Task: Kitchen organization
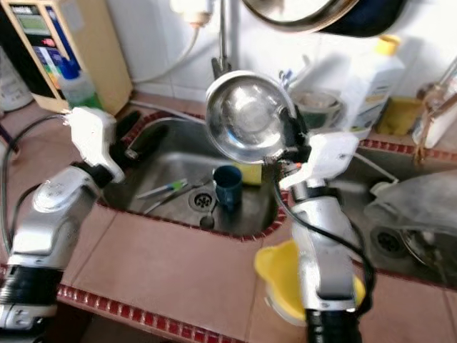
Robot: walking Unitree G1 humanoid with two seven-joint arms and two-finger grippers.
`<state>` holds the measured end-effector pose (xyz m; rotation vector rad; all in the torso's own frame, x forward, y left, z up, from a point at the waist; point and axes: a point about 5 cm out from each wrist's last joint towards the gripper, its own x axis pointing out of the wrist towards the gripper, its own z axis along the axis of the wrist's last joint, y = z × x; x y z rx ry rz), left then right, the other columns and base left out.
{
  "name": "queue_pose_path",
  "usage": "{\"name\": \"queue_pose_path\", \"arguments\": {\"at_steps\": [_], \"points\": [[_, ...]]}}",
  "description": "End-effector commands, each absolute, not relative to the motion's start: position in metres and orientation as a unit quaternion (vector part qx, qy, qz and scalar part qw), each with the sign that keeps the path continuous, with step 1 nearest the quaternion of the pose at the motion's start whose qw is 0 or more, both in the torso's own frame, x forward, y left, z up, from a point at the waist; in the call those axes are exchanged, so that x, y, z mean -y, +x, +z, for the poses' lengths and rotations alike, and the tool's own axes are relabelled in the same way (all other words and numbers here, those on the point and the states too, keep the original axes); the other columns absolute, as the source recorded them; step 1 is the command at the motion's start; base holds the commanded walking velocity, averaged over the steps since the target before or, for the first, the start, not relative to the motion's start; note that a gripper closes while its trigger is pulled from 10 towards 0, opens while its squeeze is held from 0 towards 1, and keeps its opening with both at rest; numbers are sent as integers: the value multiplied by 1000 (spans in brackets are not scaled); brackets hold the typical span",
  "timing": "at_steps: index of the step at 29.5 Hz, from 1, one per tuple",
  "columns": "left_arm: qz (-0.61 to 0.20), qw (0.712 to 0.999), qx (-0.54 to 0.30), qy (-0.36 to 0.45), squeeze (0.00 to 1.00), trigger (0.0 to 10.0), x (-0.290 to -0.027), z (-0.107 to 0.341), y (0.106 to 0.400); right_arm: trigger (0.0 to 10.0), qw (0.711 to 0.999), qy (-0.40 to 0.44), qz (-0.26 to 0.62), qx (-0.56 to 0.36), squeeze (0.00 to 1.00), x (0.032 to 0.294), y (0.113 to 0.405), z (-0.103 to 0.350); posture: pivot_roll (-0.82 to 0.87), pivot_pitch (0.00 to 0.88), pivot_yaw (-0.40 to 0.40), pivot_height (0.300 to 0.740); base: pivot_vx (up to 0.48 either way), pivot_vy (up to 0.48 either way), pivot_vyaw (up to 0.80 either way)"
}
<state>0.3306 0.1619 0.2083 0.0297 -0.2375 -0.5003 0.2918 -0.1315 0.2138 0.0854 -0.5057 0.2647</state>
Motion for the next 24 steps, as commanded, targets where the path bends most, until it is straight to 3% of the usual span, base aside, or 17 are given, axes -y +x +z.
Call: {"name": "queue_pose_path", "arguments": {"at_steps": [1, 24], "points": [[-259, 957, 128, 20, 0, 10000, -158, 213, 327, 10000, 957, 41, 128, 258, 0, 135, 291, 219, -108, 111, 48, 740, 0, 0, 0], [-382, 913, 134, 49, 0, 10000, -124, 214, 280, 10000, 972, 34, 158, 173, 0, 161, 329, 228, -81, 141, -3, 740, 0, 0, 0]]}}
